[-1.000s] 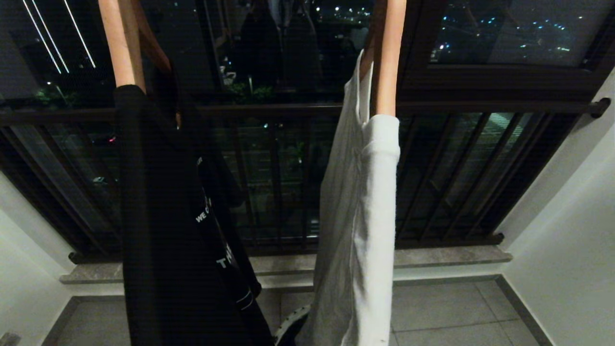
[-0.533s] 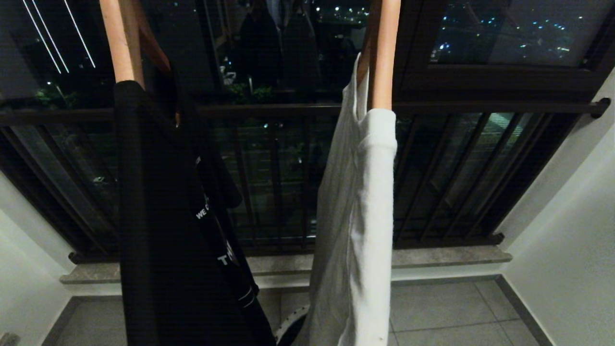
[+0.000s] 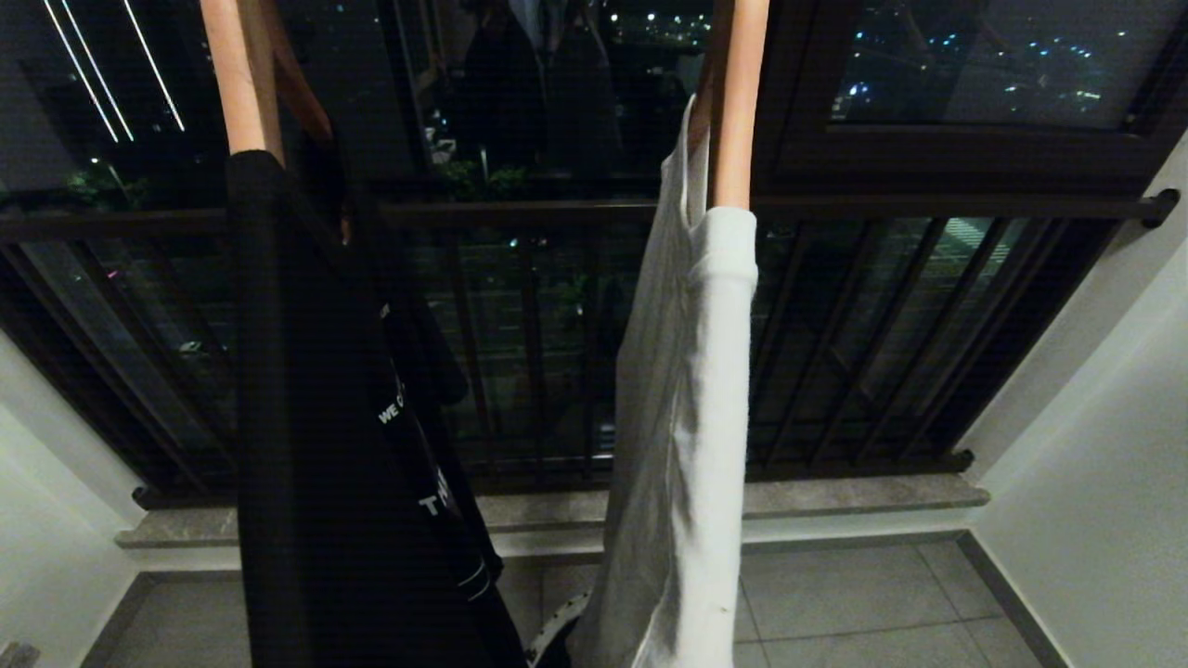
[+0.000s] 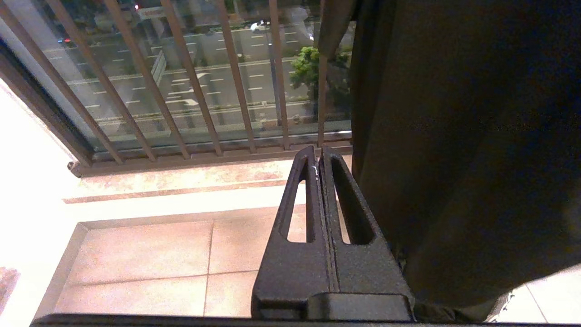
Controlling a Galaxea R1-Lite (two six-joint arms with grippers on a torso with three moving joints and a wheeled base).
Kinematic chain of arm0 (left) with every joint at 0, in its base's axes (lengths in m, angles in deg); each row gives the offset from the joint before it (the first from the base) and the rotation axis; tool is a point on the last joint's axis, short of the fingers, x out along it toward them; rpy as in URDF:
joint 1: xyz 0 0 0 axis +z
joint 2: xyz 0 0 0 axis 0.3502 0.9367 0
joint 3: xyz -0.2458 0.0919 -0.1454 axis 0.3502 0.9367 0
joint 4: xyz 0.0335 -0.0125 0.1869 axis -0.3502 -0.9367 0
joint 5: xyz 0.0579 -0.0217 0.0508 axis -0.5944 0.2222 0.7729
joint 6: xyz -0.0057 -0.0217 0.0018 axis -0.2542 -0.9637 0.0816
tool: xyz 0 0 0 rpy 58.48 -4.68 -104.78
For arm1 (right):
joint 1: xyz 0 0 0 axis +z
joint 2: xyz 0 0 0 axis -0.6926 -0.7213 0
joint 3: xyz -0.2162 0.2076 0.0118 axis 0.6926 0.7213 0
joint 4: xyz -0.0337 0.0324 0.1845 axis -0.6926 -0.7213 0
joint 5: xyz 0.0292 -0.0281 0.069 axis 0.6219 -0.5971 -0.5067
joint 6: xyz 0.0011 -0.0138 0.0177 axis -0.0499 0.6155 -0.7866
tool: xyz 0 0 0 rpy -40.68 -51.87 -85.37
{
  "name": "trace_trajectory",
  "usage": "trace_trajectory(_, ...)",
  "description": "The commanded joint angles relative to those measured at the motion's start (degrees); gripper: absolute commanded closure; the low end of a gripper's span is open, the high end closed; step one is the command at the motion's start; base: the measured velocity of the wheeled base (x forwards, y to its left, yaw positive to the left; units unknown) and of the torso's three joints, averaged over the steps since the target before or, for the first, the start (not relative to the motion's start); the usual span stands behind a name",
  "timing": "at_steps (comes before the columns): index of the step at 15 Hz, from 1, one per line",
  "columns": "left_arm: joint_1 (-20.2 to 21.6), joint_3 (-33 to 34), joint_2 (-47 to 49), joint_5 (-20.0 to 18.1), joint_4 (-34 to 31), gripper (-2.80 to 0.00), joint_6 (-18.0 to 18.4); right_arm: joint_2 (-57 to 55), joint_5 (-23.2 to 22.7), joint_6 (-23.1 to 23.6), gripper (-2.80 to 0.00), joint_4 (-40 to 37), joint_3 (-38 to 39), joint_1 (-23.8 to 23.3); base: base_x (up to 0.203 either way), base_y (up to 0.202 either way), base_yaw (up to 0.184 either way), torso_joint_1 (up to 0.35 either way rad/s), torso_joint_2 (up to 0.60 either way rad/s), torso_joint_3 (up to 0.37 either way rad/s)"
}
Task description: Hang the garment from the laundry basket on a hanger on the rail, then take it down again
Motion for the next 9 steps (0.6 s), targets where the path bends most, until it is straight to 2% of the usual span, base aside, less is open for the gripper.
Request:
trace_trajectory(1, 0.02, 0.18, -0.04, 0.00, 0.02, 0.00, 0.02, 0.01, 0.10, -0.02, 0.00, 0.00, 0.01, -0.07, 0.000, 0.000, 0.000, 0.000, 0.00, 0.000)
trace_trajectory(5, 0.02, 0.18, -0.04, 0.00, 0.02, 0.00, 0.02, 0.01, 0.05, 0.15, 0.00, -1.03, -2.42, -0.03, 0.000, 0.000, 0.000, 0.000, 0.00, 0.000)
trace_trajectory(9, 0.02, 0.18, -0.04, 0.00, 0.02, 0.00, 0.02, -1.25, -1.70, 0.10, 0.00, -6.37, -8.68, -0.02, 0.000, 0.000, 0.000, 0.000, 0.00, 0.000)
